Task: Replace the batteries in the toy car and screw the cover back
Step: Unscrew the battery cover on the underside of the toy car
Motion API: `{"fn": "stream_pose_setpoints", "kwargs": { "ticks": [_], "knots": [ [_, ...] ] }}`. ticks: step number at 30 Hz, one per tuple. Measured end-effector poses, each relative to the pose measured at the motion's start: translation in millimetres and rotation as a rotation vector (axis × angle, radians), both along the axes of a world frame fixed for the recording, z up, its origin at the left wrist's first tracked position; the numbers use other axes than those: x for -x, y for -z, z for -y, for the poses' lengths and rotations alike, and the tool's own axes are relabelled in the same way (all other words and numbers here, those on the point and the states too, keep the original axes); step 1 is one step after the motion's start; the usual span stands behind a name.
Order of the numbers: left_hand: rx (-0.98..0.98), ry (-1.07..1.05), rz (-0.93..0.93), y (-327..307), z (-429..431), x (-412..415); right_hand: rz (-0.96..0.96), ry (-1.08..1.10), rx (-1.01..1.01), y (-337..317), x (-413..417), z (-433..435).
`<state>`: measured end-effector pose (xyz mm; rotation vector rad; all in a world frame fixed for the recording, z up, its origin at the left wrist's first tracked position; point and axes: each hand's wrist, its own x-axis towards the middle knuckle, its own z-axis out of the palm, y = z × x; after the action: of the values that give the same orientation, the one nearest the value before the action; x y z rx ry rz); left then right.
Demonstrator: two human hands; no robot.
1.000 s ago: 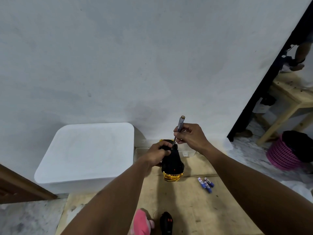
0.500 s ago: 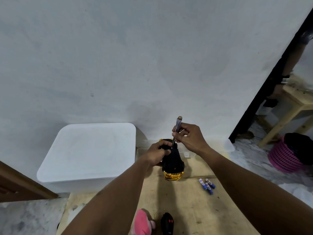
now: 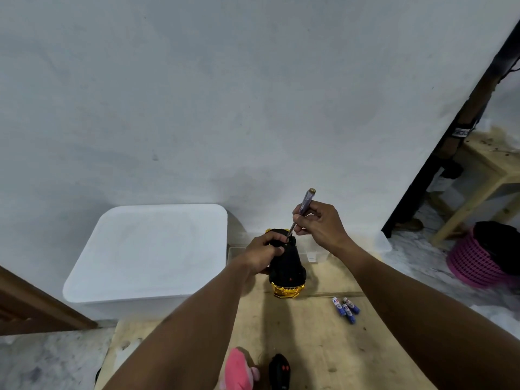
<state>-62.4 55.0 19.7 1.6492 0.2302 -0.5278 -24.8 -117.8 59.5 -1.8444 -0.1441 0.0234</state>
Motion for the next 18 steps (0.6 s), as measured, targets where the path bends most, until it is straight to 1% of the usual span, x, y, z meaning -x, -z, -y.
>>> {"fn": "stream_pose_setpoints", "kwargs": {
  "ticks": [4, 18],
  "knots": [
    [0.014, 0.003, -0.006, 1.3, 0.9, 0.5, 0.025, -0.034, 0.06, -0.2, 1.7, -1.1],
    [0.007, -0.011, -0.002, 3.7, -1.7, -0.7, 0.015, -0.081, 0.136, -3.5, 0.2, -5.1]
  ]
}}
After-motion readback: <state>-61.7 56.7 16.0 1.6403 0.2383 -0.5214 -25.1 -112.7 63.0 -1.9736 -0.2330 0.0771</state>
